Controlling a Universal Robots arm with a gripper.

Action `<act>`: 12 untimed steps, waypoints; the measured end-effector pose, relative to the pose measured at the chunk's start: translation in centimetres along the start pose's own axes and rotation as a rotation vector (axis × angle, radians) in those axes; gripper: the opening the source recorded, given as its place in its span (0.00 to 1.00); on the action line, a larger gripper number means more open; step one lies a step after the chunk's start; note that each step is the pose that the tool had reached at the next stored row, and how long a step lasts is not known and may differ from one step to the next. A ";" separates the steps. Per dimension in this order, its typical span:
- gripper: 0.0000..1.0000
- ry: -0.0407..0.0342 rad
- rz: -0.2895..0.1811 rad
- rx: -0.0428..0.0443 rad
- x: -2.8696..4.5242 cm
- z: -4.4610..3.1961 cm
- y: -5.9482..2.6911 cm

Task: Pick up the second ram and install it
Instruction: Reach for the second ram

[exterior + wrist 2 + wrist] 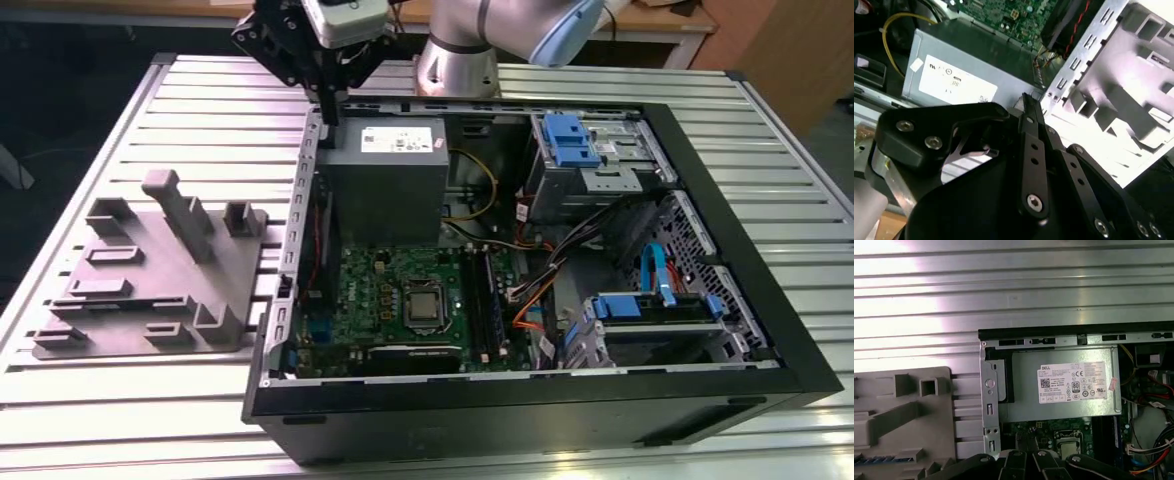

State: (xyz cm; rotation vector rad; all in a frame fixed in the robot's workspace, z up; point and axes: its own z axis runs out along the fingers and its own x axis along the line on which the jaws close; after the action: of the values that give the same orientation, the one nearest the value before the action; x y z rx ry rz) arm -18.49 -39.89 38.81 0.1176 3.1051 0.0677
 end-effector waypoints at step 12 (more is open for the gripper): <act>0.10 -0.0001 0.000 0.0000 1.85 0.14 -0.15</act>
State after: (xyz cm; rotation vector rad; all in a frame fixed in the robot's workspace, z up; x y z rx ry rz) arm -20.34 -39.89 38.61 0.1176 3.1050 0.0677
